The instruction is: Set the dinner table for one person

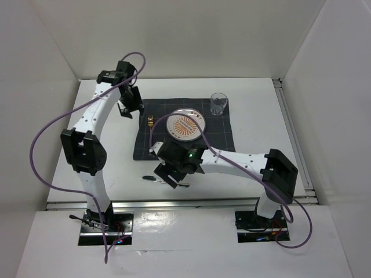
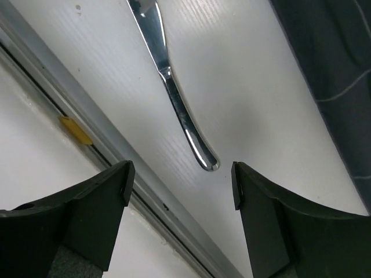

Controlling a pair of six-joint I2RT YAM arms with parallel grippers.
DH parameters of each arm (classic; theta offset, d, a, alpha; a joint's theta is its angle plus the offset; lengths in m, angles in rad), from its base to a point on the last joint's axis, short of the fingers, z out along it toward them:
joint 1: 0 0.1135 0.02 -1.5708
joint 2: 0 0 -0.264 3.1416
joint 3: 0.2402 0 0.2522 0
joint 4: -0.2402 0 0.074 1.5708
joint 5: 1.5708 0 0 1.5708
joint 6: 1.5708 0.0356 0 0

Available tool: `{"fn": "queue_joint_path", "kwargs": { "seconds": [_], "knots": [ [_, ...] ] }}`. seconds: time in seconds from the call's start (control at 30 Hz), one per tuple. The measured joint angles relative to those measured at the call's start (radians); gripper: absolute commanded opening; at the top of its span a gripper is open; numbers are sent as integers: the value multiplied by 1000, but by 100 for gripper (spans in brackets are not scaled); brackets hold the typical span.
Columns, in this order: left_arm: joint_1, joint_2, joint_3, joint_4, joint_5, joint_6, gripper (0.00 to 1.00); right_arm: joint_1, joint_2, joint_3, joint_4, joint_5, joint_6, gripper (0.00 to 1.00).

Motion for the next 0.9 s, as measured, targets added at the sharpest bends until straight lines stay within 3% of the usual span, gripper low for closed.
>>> {"fn": "queue_joint_path", "kwargs": {
  "seconds": [0.27, 0.73, 0.87, 0.9],
  "knots": [
    [34, -163, 23, 0, 35, -5, 61, 2, 120, -40, 87, -6, -48, 61],
    [40, -170, -24, 1, 59, -23, 61, 2, 216, -81, 203, -21, -61, 50],
    [47, -170, -27, 3, 60, -23, 61, 2, 220, -81, 211, -22, -61, 42],
    [48, -170, -29, 3, 61, -23, 61, 2, 221, -81, 215, -21, -61, 36]
  ]
}}
